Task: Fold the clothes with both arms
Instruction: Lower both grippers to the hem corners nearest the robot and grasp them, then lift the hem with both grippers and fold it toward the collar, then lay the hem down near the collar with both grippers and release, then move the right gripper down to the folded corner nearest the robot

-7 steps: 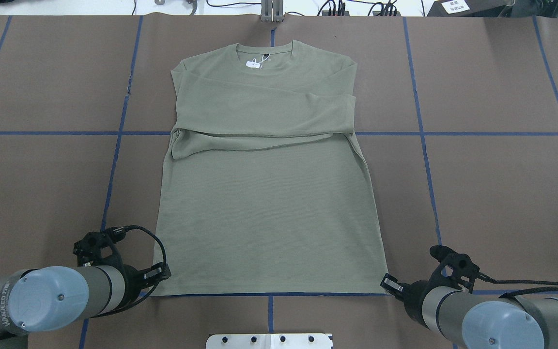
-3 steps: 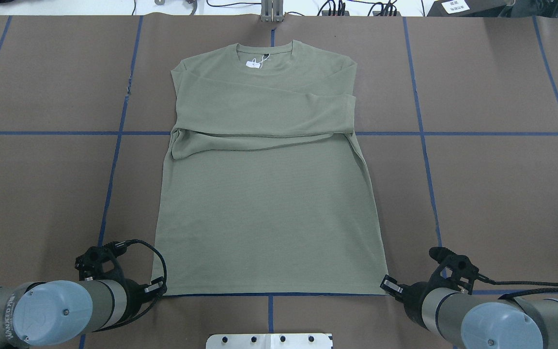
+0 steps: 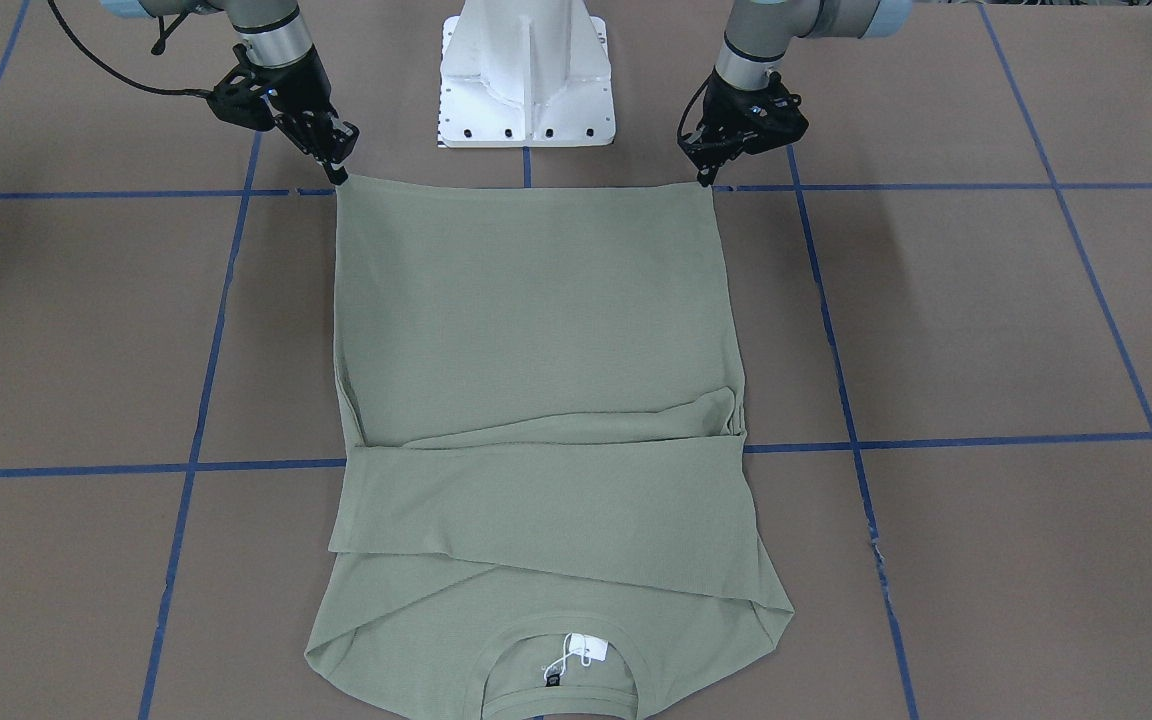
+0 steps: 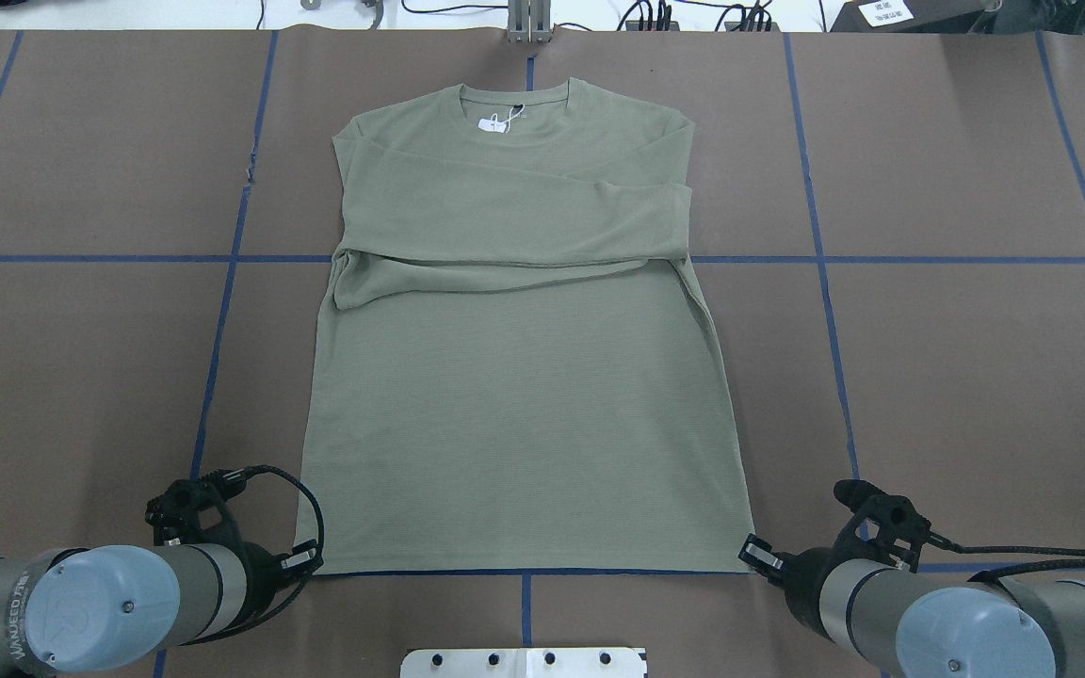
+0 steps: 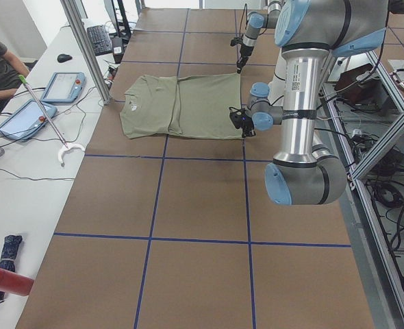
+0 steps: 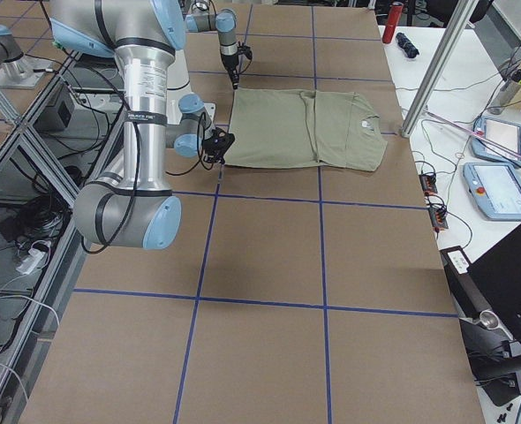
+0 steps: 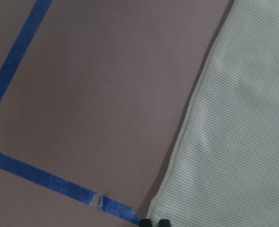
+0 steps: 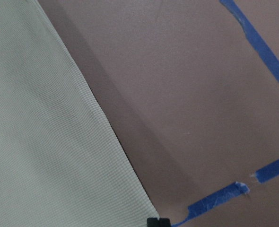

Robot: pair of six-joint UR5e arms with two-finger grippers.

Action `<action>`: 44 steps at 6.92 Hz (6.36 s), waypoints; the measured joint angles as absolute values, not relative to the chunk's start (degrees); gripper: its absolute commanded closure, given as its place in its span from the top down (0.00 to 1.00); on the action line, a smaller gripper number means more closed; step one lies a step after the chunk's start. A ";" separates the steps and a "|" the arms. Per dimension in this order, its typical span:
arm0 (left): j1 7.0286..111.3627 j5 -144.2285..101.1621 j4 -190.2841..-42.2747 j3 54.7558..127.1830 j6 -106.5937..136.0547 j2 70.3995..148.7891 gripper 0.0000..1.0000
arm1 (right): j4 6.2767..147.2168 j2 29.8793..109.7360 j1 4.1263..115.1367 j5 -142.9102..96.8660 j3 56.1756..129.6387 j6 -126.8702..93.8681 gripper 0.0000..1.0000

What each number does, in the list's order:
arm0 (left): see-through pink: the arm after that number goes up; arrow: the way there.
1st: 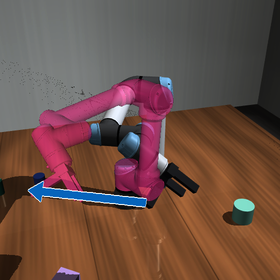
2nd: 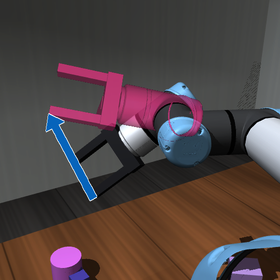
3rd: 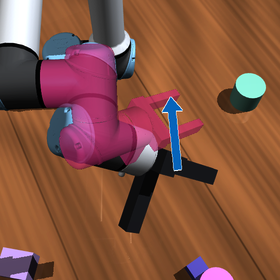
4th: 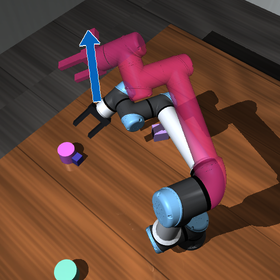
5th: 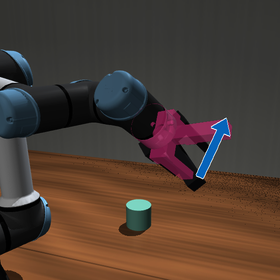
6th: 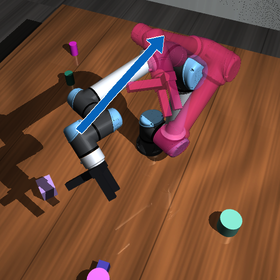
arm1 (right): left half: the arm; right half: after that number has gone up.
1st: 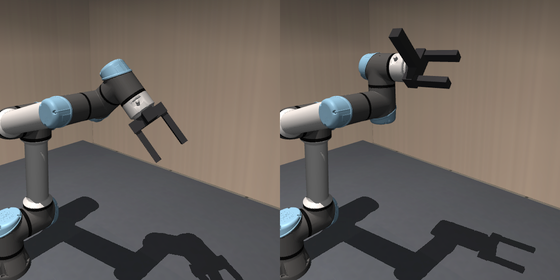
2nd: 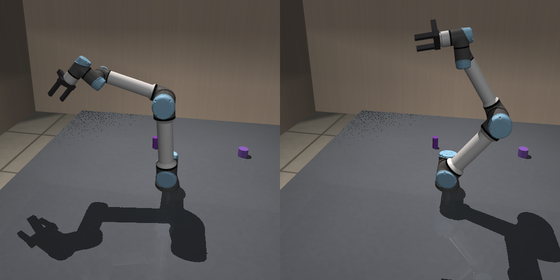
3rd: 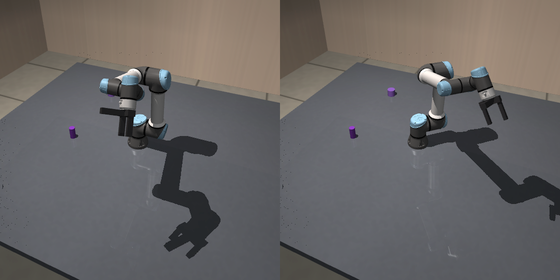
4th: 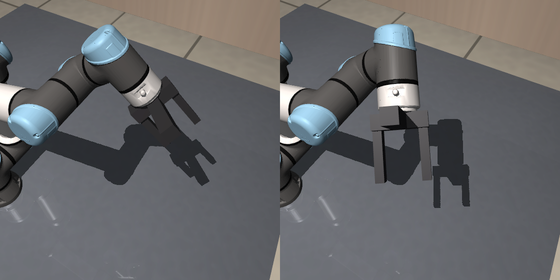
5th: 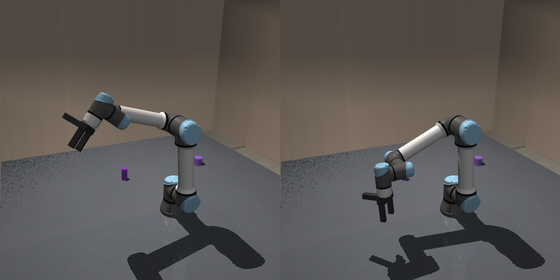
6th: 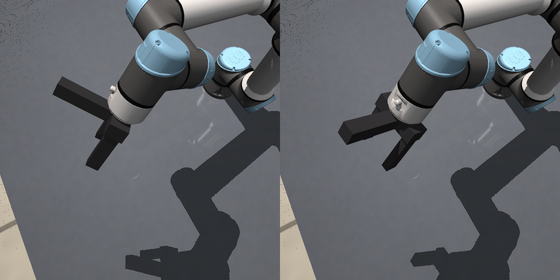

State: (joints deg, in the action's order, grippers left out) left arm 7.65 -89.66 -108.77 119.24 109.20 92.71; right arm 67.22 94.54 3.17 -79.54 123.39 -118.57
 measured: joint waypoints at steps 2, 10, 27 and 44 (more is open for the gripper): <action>7.39 -90.06 -108.50 122.55 109.82 92.18 0.00 | 67.16 94.67 2.01 -79.48 123.94 -118.62 0.00; 7.14 -92.62 -105.83 133.84 111.78 92.54 0.00 | 67.04 101.50 3.26 -79.48 132.76 -114.92 0.00; 43.45 -91.94 -132.13 76.97 78.50 121.69 0.00 | 70.80 47.57 49.36 -104.66 67.03 -80.60 0.00; 45.51 -91.82 -139.20 68.94 73.88 124.30 0.40 | 68.59 61.85 46.74 -109.43 86.70 -86.25 0.71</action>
State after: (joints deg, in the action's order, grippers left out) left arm 45.51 -91.82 -139.20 68.94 73.88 124.30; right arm 68.59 61.85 46.74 -109.43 86.70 -86.25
